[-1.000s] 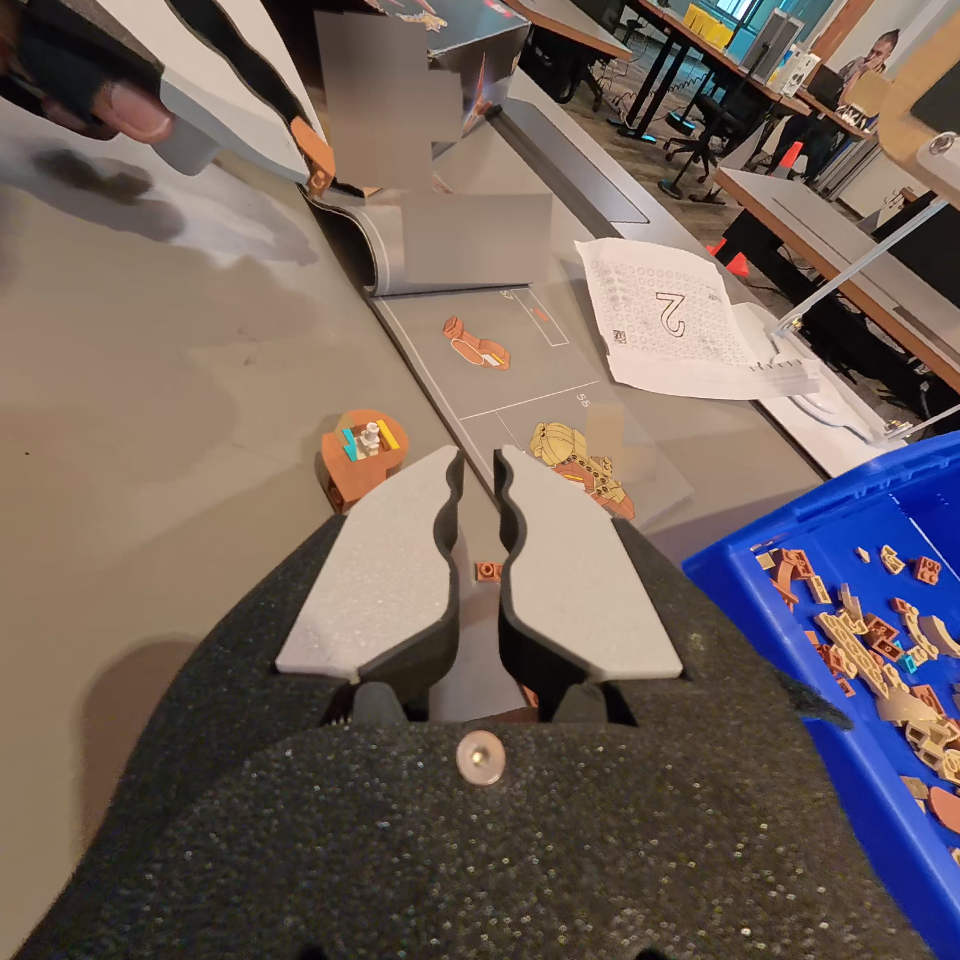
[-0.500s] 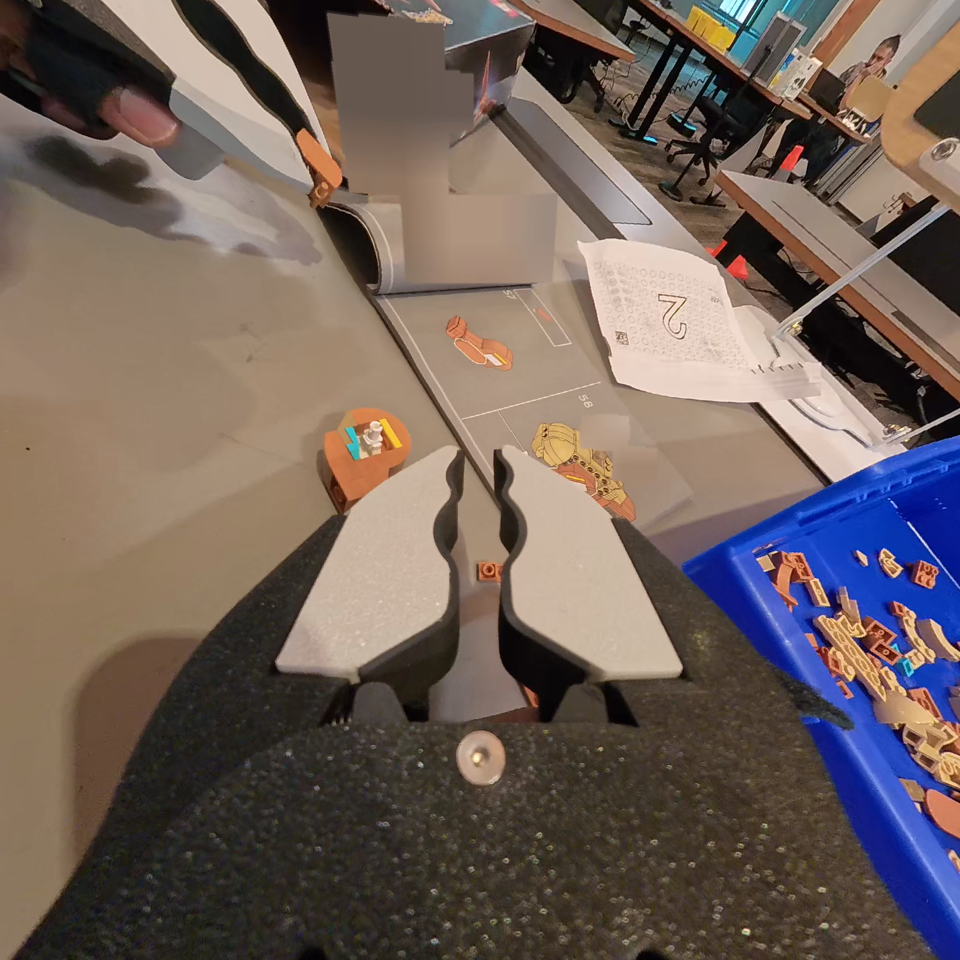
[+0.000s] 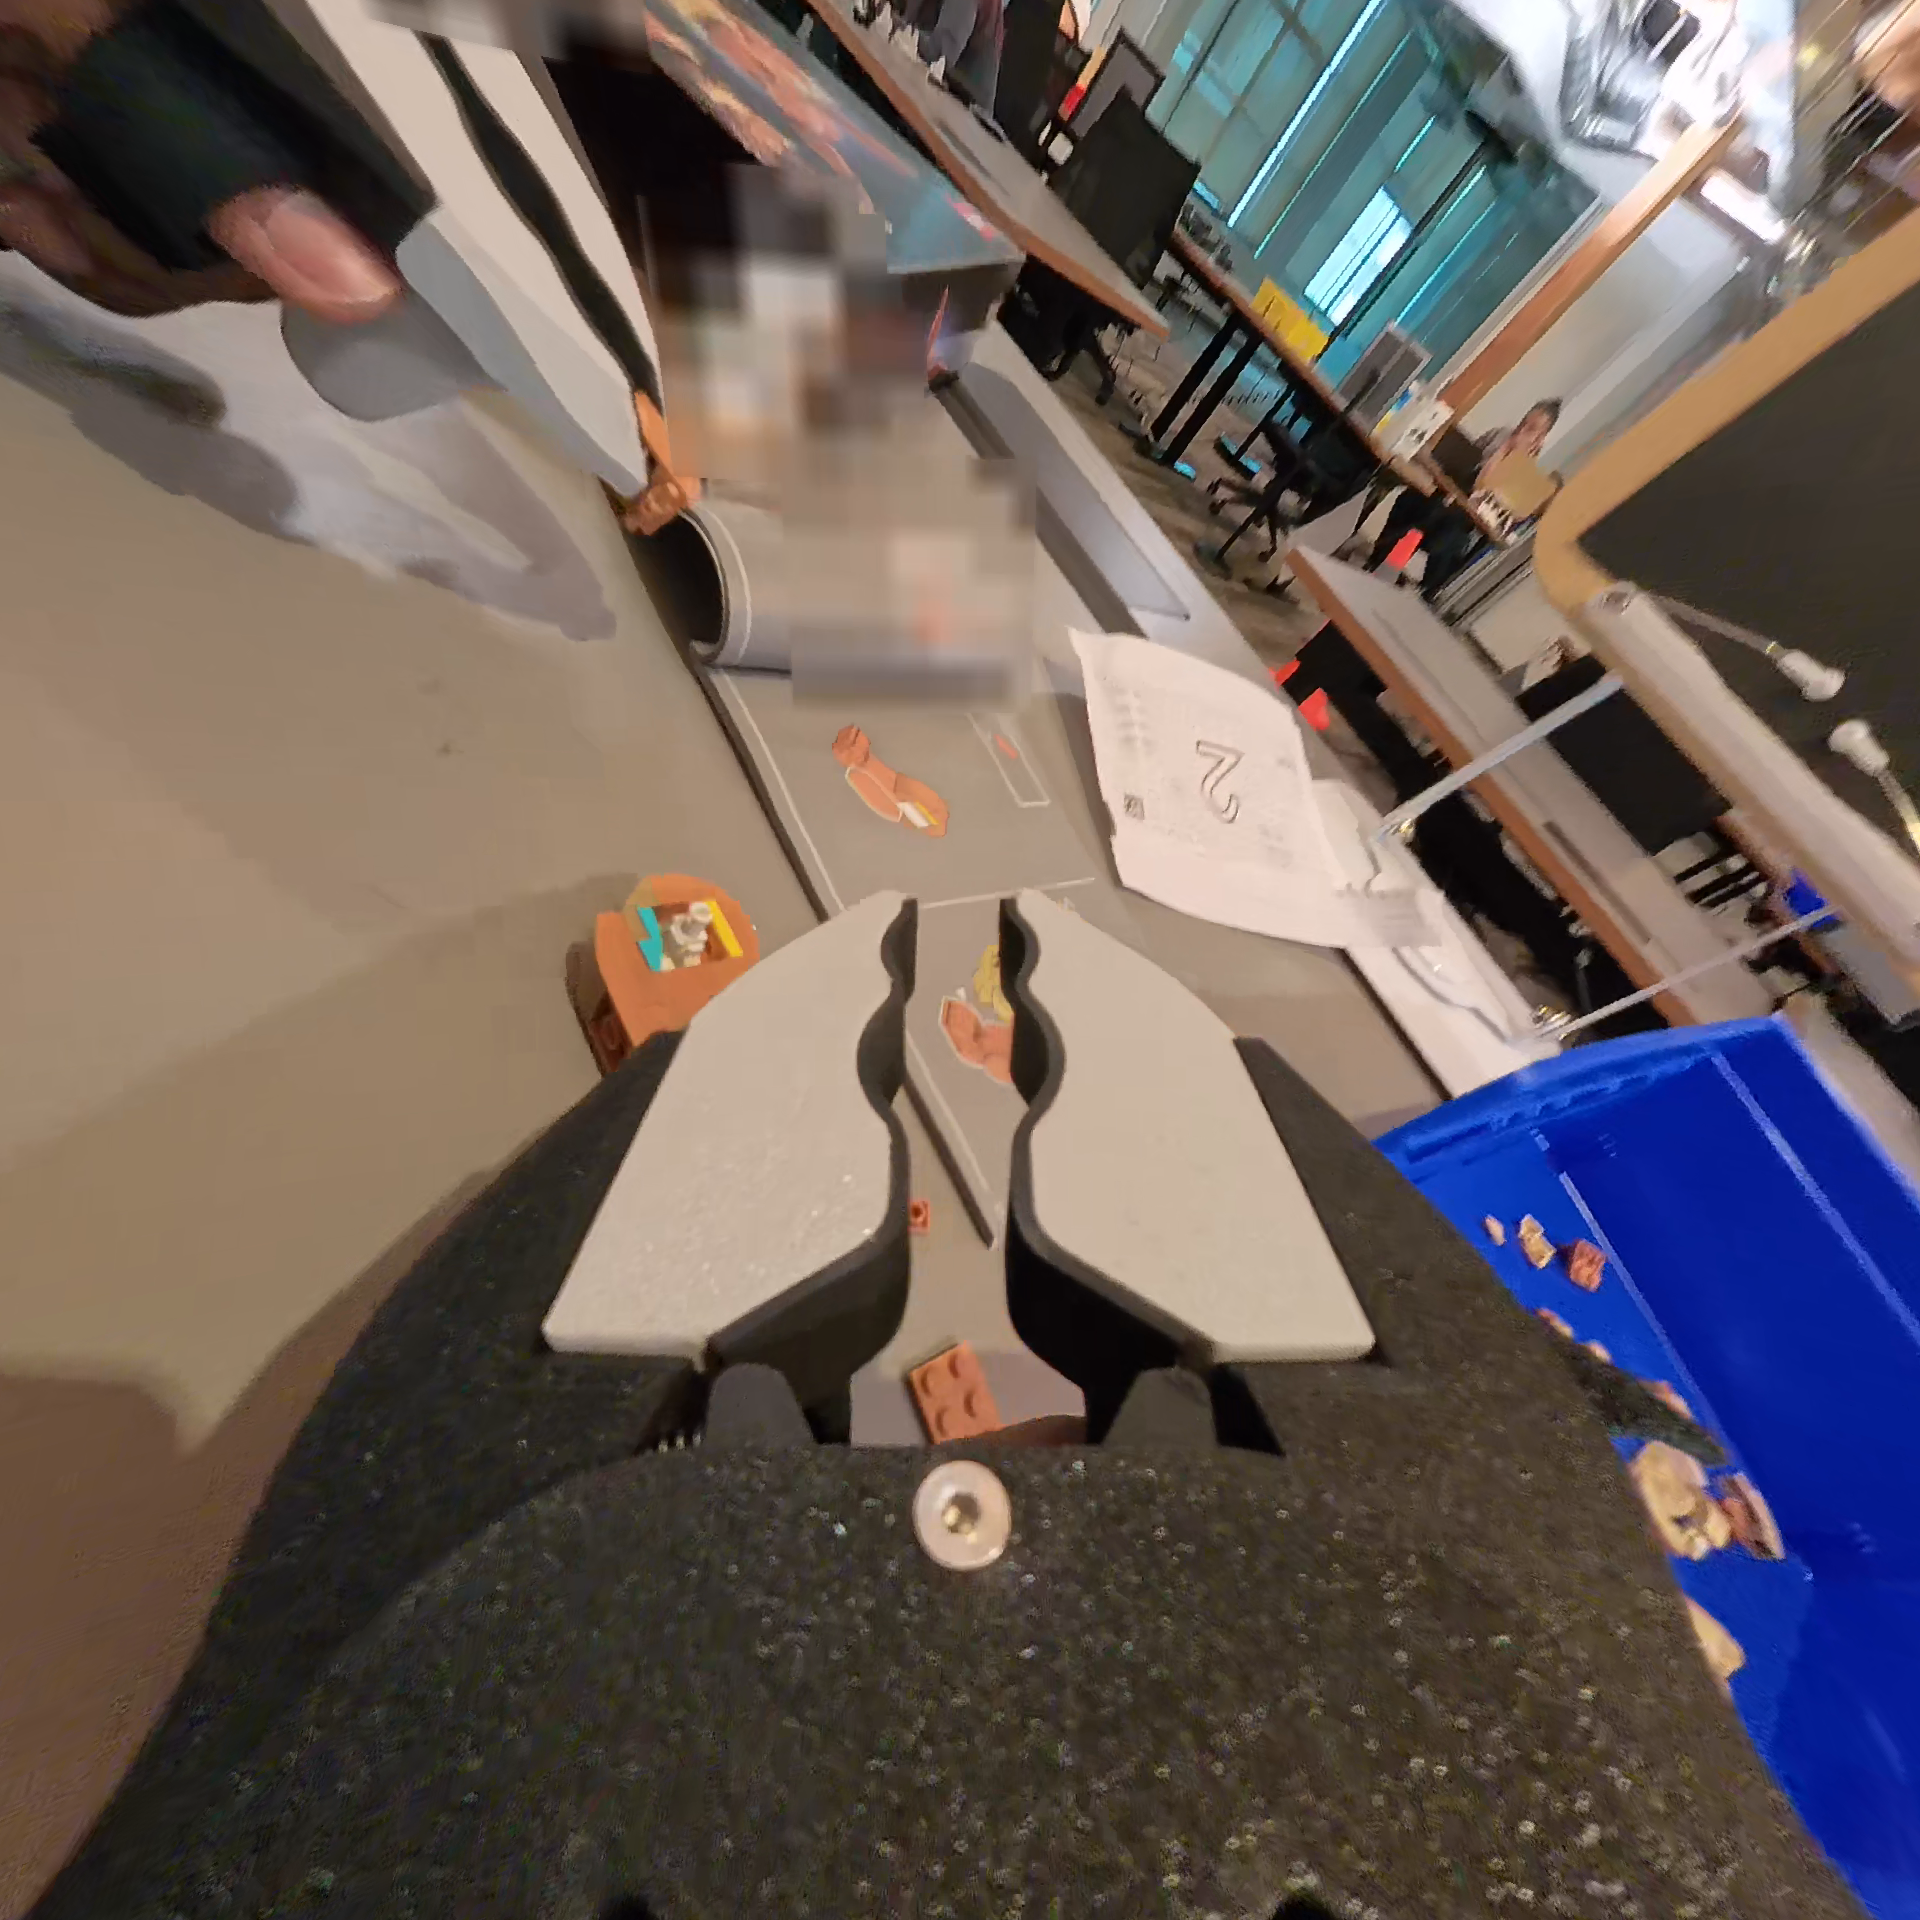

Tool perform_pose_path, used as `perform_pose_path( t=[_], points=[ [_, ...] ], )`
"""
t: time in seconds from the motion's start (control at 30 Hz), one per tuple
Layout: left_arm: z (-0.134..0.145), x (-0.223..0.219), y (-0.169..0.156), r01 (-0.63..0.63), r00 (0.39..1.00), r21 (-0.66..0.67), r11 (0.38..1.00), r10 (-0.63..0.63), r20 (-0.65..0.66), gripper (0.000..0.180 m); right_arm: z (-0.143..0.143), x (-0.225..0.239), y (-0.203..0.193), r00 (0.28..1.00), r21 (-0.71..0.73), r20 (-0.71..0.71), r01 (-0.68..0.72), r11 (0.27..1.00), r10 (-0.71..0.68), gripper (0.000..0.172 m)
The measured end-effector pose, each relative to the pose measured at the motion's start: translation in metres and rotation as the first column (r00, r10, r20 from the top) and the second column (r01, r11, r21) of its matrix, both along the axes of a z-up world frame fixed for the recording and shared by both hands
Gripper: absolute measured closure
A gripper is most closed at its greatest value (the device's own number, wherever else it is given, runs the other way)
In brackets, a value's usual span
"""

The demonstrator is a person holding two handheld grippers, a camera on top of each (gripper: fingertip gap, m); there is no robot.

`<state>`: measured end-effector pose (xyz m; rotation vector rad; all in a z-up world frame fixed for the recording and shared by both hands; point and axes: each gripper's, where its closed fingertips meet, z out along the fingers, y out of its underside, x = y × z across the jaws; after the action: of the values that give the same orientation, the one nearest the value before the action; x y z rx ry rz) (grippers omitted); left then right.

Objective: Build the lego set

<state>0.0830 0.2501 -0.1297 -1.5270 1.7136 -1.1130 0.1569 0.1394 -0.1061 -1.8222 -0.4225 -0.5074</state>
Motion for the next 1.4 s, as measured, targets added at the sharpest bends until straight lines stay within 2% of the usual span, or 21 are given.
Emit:
perform_pose_path(
  t=[0.2,0.3,0.53,0.73,0.9,1.13,1.4],
  points=[
    [0.016,-0.001,-0.035,0.053,0.999,-0.222,0.974,-0.050,0.018,0.168,0.005,-0.046,0.007,0.972,-0.011,0.209,-0.104,0.995,0.104,0.153],
    [0.020,-0.002,-0.058,0.102,0.994,-0.290,0.951,-0.105,0.008,0.168,0.004,-0.067,0.010,0.949,-0.026,0.277,-0.148,0.989,0.150,0.150],
    [0.025,-0.008,-0.100,0.215,0.974,-0.260,0.941,-0.226,-0.012,0.168,0.003,-0.086,0.008,0.935,-0.049,0.289,-0.199,0.979,0.205,0.142],
    [0.028,-0.010,-0.111,0.241,0.967,-0.278,0.930,-0.253,-0.008,0.168,0.003,-0.091,0.005,0.923,-0.058,0.314,-0.214,0.975,0.221,0.142],
    [0.025,-0.012,-0.114,0.252,0.962,-0.286,0.924,-0.271,-0.026,0.168,0.003,-0.091,0.005,0.920,-0.057,0.329,-0.206,0.977,0.213,0.154],
    [0.024,-0.014,-0.116,0.261,0.957,-0.323,0.910,-0.287,-0.035,0.167,0.001,-0.092,0.004,0.923,-0.079,0.306,-0.219,0.973,0.233,0.155],
    [0.035,-0.022,-0.122,0.355,0.932,-0.356,0.864,-0.355,0.070,0.156,0.010,-0.095,0.002,0.948,-0.049,0.205,-0.240,0.970,0.245,0.155]
  ],
)
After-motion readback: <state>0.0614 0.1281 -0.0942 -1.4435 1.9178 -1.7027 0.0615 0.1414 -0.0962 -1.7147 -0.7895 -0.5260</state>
